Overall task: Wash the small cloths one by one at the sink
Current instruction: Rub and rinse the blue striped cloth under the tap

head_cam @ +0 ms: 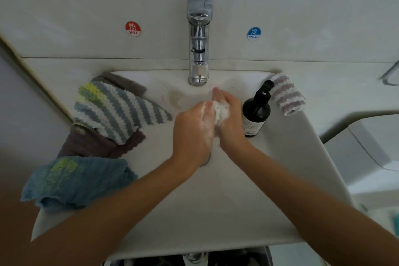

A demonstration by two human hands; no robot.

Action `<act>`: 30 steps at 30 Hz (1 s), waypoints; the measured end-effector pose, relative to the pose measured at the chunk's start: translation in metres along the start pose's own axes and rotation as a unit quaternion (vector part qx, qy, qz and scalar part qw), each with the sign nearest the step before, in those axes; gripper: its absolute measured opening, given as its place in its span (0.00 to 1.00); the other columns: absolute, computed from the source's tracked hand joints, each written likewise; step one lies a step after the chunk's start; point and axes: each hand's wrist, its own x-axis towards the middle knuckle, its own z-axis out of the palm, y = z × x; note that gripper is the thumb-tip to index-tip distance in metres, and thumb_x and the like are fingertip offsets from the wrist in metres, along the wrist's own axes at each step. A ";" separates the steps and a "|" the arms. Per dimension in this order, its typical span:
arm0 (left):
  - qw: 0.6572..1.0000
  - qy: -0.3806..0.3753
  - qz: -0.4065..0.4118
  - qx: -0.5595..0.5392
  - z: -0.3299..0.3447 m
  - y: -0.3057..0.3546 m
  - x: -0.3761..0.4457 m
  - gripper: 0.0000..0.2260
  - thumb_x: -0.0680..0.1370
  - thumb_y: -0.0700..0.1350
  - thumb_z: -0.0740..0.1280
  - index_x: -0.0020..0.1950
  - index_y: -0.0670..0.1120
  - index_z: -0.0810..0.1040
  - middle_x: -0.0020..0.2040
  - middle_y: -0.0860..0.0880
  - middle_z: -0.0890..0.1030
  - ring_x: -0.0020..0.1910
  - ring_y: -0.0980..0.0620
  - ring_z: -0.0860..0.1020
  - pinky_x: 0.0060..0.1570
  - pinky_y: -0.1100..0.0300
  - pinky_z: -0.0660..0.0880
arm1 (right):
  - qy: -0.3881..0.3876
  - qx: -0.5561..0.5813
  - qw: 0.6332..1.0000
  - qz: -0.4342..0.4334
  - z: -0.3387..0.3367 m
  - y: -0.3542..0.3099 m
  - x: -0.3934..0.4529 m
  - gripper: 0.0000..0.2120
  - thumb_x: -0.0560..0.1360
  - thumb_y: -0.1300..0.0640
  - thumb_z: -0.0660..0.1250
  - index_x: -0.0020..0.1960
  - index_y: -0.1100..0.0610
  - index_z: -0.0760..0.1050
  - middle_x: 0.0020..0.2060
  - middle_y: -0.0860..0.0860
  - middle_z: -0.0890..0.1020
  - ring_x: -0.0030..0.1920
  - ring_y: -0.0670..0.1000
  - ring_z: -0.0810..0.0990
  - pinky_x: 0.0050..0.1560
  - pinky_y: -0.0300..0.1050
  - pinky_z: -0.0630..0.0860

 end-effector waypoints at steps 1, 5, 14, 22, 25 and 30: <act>0.999 0.000 -0.041 -0.031 0.002 0.002 0.008 0.16 0.82 0.48 0.58 0.34 0.49 0.73 0.32 0.50 0.78 0.34 0.50 0.79 0.39 0.56 0.76 | -0.001 -0.014 1.000 -0.022 0.000 0.002 -0.006 0.18 0.82 0.58 0.59 0.33 0.58 0.66 0.27 0.54 0.68 0.31 0.52 0.68 0.32 0.49 0.65; 0.994 0.002 -0.096 -0.042 -0.009 -0.011 0.029 0.18 0.83 0.47 0.58 0.32 0.49 0.72 0.29 0.52 0.74 0.33 0.49 0.76 0.41 0.49 0.75 | -0.054 -0.079 0.994 -0.046 0.003 0.004 -0.027 0.20 0.83 0.60 0.58 0.32 0.54 0.67 0.25 0.45 0.70 0.29 0.43 0.68 0.32 0.43 0.64; 1.000 0.025 -0.008 -0.014 -0.001 -0.004 0.017 0.17 0.82 0.47 0.58 0.33 0.50 0.69 0.31 0.46 0.76 0.34 0.44 0.78 0.39 0.48 0.76 | -0.022 -0.103 0.992 -0.065 -0.004 0.002 -0.035 0.14 0.83 0.59 0.56 0.39 0.50 0.69 0.31 0.42 0.73 0.33 0.38 0.72 0.37 0.38 0.70; 0.999 0.021 0.005 -0.036 0.003 0.001 -0.006 0.14 0.77 0.47 0.56 0.34 0.46 0.72 0.29 0.51 0.75 0.29 0.51 0.74 0.30 0.57 0.71 | 0.008 -0.034 0.998 -0.057 0.000 0.001 -0.009 0.20 0.83 0.59 0.58 0.32 0.55 0.63 0.25 0.47 0.66 0.29 0.47 0.63 0.31 0.46 0.61; 0.999 0.033 -0.029 -0.031 0.001 -0.005 0.013 0.18 0.82 0.43 0.61 0.31 0.48 0.71 0.26 0.54 0.73 0.26 0.58 0.72 0.27 0.64 0.70 | -0.012 -0.095 0.990 -0.104 -0.001 0.003 -0.029 0.18 0.83 0.62 0.57 0.34 0.57 0.67 0.27 0.48 0.70 0.28 0.43 0.68 0.30 0.41 0.65; 0.999 0.017 -0.019 -0.023 -0.001 0.000 -0.004 0.13 0.77 0.47 0.57 0.32 0.49 0.69 0.28 0.54 0.72 0.27 0.55 0.72 0.29 0.59 0.69 | 0.006 -0.052 0.996 -0.074 0.003 0.000 -0.014 0.20 0.84 0.59 0.57 0.33 0.54 0.64 0.24 0.43 0.68 0.27 0.43 0.66 0.31 0.42 0.64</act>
